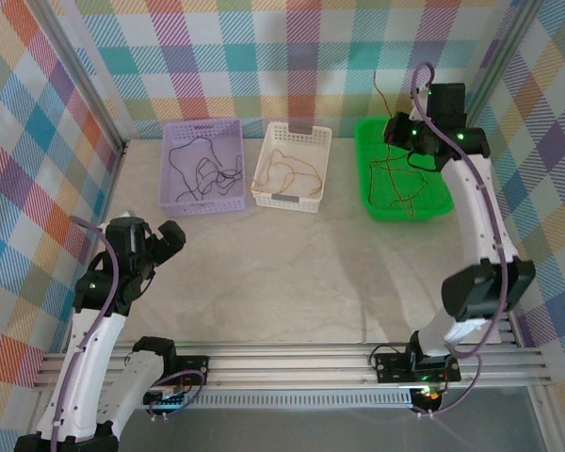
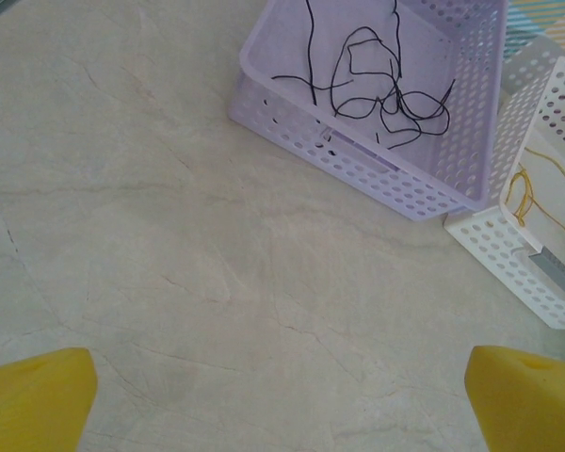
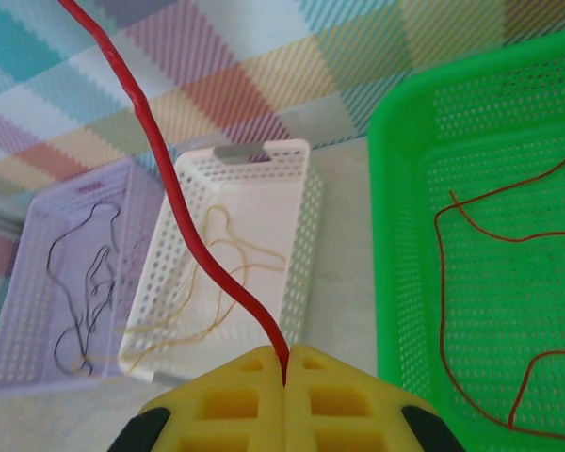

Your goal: Untangle the cables

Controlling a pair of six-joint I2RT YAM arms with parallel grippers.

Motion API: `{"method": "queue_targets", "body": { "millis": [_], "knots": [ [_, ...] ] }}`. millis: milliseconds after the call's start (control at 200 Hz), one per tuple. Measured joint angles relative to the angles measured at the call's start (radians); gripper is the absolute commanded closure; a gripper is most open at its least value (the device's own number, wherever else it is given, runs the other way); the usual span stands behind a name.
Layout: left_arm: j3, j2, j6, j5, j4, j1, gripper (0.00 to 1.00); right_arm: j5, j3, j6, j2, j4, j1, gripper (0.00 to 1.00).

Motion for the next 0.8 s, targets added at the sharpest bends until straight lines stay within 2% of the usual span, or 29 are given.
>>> {"method": "queue_targets", "body": {
  "millis": [325,545,800],
  "knots": [
    [0.000,-0.003,0.000,0.001,0.000,-0.001,0.00,0.091,0.264,-0.009,0.364,0.053,-0.041,1.00],
    [0.000,-0.003,0.001,0.008,0.000,-0.002,0.00,0.168,0.327,-0.024,0.548,0.081,-0.050,1.00],
    [0.000,0.000,0.012,0.011,0.000,-0.009,0.00,0.194,0.330,-0.010,0.663,0.102,-0.067,1.00]
  ]
}}
